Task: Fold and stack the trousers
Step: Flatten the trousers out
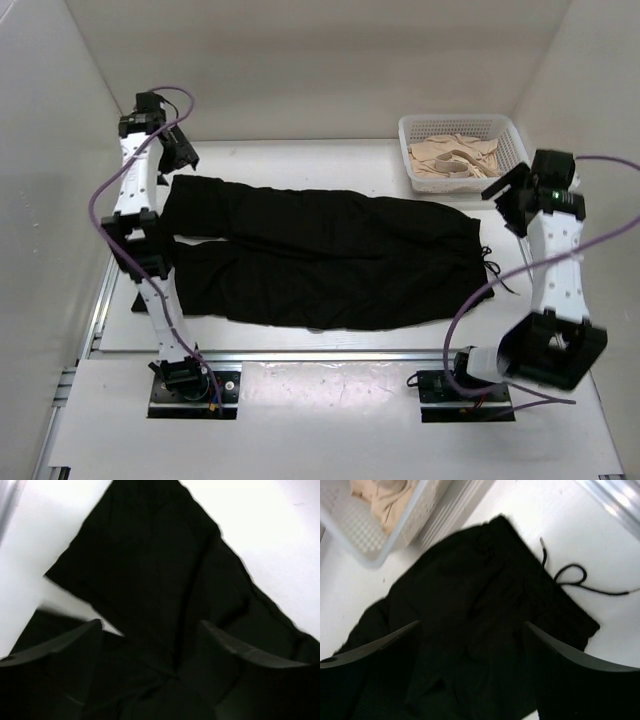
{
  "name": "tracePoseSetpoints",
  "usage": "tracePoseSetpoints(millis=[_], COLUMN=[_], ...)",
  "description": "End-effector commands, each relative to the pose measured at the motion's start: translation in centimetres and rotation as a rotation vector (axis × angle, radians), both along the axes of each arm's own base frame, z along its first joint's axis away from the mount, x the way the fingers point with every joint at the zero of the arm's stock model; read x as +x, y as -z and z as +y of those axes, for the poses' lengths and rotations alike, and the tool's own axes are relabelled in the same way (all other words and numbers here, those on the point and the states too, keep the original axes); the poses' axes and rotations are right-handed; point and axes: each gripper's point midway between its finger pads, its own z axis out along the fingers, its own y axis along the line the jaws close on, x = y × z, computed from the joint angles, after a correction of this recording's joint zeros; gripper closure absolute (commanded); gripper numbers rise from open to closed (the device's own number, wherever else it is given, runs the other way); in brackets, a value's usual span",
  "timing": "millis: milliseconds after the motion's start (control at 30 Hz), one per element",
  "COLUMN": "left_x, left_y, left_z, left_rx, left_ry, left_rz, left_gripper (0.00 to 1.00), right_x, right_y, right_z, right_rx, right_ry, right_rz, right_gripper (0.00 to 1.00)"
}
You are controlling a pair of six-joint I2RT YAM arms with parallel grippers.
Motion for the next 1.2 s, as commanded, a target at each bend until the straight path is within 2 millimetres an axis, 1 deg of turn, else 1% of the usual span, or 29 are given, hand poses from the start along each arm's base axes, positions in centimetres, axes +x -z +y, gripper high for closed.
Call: tracePoseSetpoints(millis=[0, 33, 67, 100, 133, 167, 200, 233, 267, 333, 367, 433, 467, 533, 600, 633, 733, 767, 800, 833, 867, 900, 967, 1000, 1033, 1067, 1100, 1133, 1167], left_x=[-3.7, -5.8, -7.1, -7.8, -10.0, -11.9, -13.2, -14.1, -16.8, -18.9, -20.6, -21.9, -22.8, -23.5, -23.2, -22.9, -21.4, -21.2, -20.7, -20.5, -20.0, -19.6, -19.1, -18.5, -18.3, -17.9, -17.5, -16.5, -15.9], left_y=[-11.3, -10.9, -10.3, -10.1, -6.9, -8.0, -7.2, -6.4, -4.1, -1.9, 0.3, 2.2, 3.7, 5.3, 6.4, 6.8, 8.6, 9.1, 10.2, 10.7, 11.2, 12.0, 12.7, 12.8, 13.6, 13.7, 13.9, 14.1, 14.1], left_z=[-0.3, -0.6, -1.0, -1.1, -1.4, -1.7, -2.2, -2.2, -2.4, -3.1, -3.8, -5.1, -5.9, -6.8, -6.9, -6.9, -6.2, -6.2, -6.1, -5.9, -5.8, -5.2, -4.4, -3.9, -4.0, -3.9, -3.9, -3.7, -3.6], left_rx=[0.038, 0.034, 0.027, 0.028, 0.015, 0.015, -0.003, -0.015, -0.038, -0.080, -0.134, -0.197, -0.243, -0.262, -0.255, -0.256, -0.241, -0.244, -0.248, -0.241, -0.242, -0.214, -0.196, -0.197, -0.210, -0.210, -0.211, -0.210, -0.210], left_ry=[0.016, 0.016, 0.030, 0.030, 0.030, 0.021, 0.032, 0.028, 0.011, 0.009, -0.013, -0.016, -0.028, -0.040, -0.046, -0.047, -0.080, -0.083, -0.087, -0.092, -0.093, -0.106, -0.126, -0.139, -0.138, -0.138, -0.138, -0.138, -0.137], left_rz=[-0.233, -0.204, -0.180, -0.190, -0.106, -0.143, -0.132, -0.136, -0.079, -0.035, 0.008, 0.047, 0.077, 0.108, 0.131, 0.139, 0.182, 0.203, 0.244, 0.261, 0.267, 0.294, 0.313, 0.309, 0.333, 0.335, 0.337, 0.332, 0.329], left_gripper=[0.17, 0.23, 0.28, 0.40, 0.43, 0.43, 0.43, 0.40, 0.34, 0.24, 0.17, 0.17, 0.17, 0.17, 0.17, 0.17, 0.19, 0.19, 0.20, 0.20, 0.20, 0.20, 0.21, 0.22, 0.22, 0.24, 0.24, 0.24, 0.24], right_x=[-3.3, -5.1, -6.2, -7.7, -9.4, -10.4, -11.5, -13.5, -14.2, -15.9, -17.4, -18.5, -19.4, -19.7, -19.1, -18.2, -16.4, -16.3, -15.4, -15.0, -15.0, -14.5, -14.1, -13.8, -13.7, -13.2, -13.0, -13.1, -12.7], right_y=[0.6, 2.1, 2.9, 3.1, 5.2, 6.0, 6.7, 8.1, 8.8, 9.9, 11.7, 12.8, 13.9, 15.2, 15.5, 15.6, 15.9, 16.7, 16.4, 16.6, 17.4, 17.4, 18.1, 18.1, 18.5, 18.4, 18.3, 18.6, 18.3], right_z=[2.7, 3.3, 3.8, 4.3, 4.8, 5.1, 5.4, 6.1, 6.5, 7.6, 8.3, 9.3, 10.2, 10.8, 10.9, 10.5, 9.0, 8.7, 8.5, 8.2, 8.0, 7.6, 6.8, 6.5, 6.5, 6.2, 6.2, 6.6, 6.8], right_rx=[0.052, 0.066, 0.080, 0.080, 0.105, 0.112, 0.118, 0.140, 0.156, 0.203, 0.245, 0.310, 0.368, 0.420, 0.433, 0.422, 0.366, 0.366, 0.362, 0.353, 0.357, 0.348, 0.307, 0.298, 0.300, 0.290, 0.290, 0.298, 0.294], right_ry=[-0.104, -0.121, -0.126, -0.141, -0.145, -0.145, -0.144, -0.149, -0.159, -0.175, -0.163, -0.142, -0.141, -0.108, -0.106, -0.081, -0.054, -0.027, -0.028, -0.021, 0.001, 0.021, 0.047, 0.061, 0.062, 0.066, 0.066, 0.041, 0.031], right_rz=[-0.001, 0.022, 0.043, 0.047, 0.100, 0.123, 0.142, 0.177, 0.182, 0.199, 0.254, 0.283, 0.317, 0.340, 0.330, 0.306, 0.291, 0.329, 0.316, 0.322, 0.359, 0.356, 0.367, 0.358, 0.370, 0.359, 0.359, 0.379, 0.369], right_gripper=[0.17, 0.20, 0.23, 0.26, 0.31, 0.34, 0.36, 0.39, 0.40, 0.40, 0.37, 0.30, 0.23, 0.21, 0.21, 0.21, 0.27, 0.30, 0.34, 0.34, 0.37, 0.39, 0.42, 0.51, 0.57, 0.67, 0.78, 0.93, 0.98])
